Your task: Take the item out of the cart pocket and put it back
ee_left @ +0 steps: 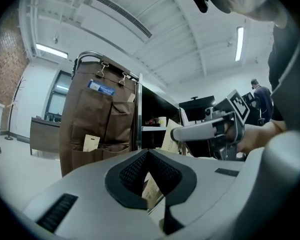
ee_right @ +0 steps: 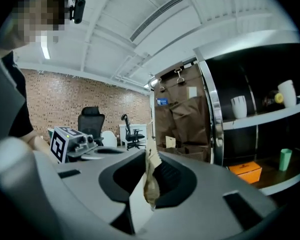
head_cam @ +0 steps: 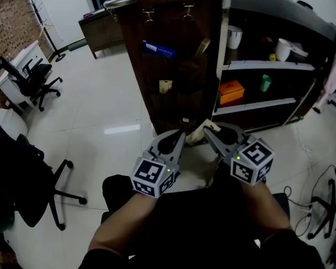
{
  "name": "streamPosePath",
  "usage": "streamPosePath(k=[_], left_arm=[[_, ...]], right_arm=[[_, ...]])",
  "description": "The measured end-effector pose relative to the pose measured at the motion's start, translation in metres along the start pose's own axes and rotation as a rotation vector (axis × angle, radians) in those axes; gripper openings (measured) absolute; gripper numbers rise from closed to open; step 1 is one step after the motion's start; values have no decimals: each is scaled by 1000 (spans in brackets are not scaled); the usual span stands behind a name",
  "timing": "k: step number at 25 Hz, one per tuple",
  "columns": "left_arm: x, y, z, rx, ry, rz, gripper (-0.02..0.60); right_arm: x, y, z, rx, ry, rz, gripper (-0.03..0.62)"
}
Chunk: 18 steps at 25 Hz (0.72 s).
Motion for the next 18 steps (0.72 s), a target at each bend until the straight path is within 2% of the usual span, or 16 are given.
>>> streamPosePath(k=[7, 18], left_arm=[[-1, -2, 0, 9, 5, 7, 0], [0, -3, 1, 3, 3, 10, 0]], right_arm=[[-15, 31, 3, -8, 17, -47, 63], [-18, 35, 4, -23, 8, -45, 63]])
Point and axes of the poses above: the fingertips, and each gripper's own axes: x backward along the fingers, z to its right, y out of its underside, the point moved 3 cm from there along x, backward along the fingers, and after that the axes turned 5 degrees about -x, right-handed, at the moved point
